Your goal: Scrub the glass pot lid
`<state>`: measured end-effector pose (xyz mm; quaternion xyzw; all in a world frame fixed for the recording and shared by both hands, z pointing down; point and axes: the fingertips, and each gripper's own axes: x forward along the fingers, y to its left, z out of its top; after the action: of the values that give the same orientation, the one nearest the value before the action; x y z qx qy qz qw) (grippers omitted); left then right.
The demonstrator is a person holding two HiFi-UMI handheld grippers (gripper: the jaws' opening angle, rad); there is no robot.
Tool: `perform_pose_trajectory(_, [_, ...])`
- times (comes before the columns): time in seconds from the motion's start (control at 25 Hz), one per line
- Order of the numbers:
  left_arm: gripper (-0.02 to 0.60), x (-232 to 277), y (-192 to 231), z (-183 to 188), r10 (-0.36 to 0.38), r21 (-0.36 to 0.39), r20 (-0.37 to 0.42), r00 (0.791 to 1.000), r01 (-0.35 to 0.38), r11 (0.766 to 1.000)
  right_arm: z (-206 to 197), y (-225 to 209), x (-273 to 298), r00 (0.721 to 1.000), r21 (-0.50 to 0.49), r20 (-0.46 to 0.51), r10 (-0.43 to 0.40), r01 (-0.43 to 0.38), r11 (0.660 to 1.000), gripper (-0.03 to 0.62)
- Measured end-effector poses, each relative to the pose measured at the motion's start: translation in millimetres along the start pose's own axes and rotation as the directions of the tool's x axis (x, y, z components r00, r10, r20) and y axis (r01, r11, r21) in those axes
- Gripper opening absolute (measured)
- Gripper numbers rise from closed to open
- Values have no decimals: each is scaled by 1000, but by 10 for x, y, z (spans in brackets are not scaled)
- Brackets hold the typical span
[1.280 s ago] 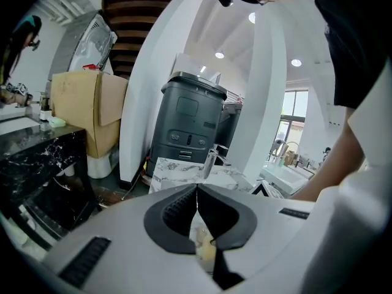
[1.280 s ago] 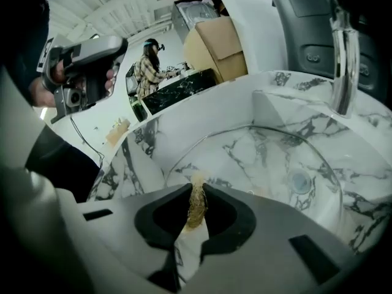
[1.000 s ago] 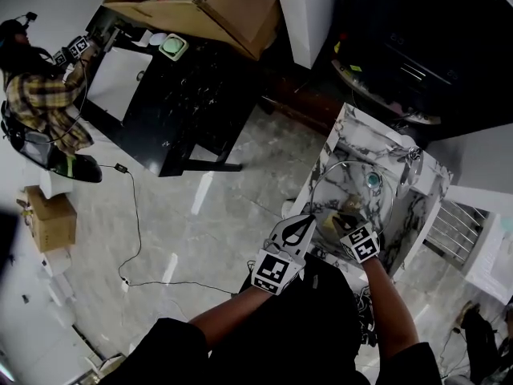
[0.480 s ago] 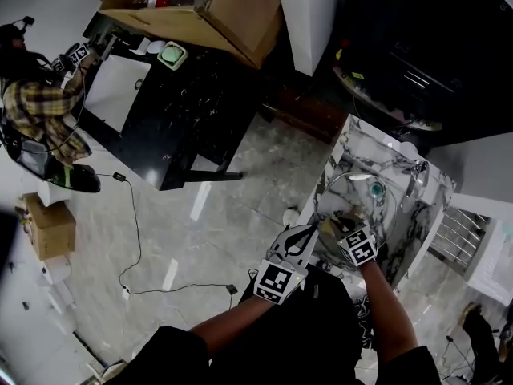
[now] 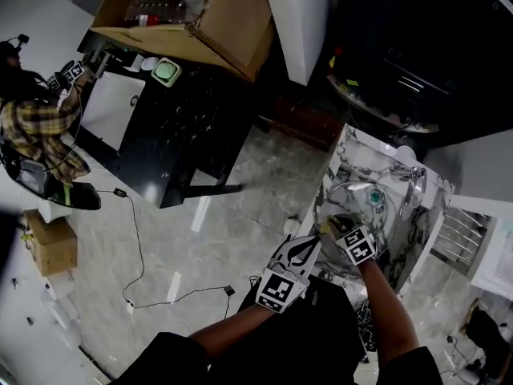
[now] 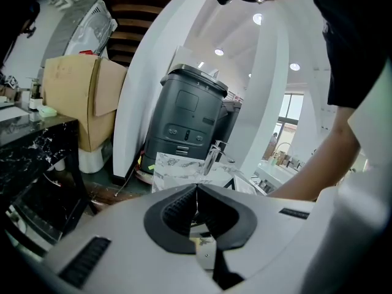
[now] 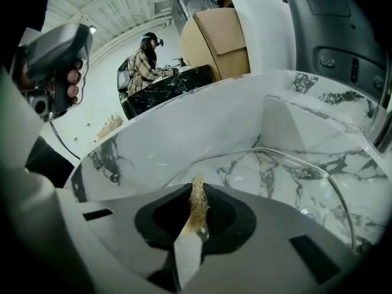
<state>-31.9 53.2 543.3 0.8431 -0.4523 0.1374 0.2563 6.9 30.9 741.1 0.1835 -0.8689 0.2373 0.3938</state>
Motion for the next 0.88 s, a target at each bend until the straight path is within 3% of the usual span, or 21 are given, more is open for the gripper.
perform_pose_trajectory(0.88, [15,216,225,127,-51,28,-21,998,52,998,275,-562,118,989,92,26,-145,142,986,61])
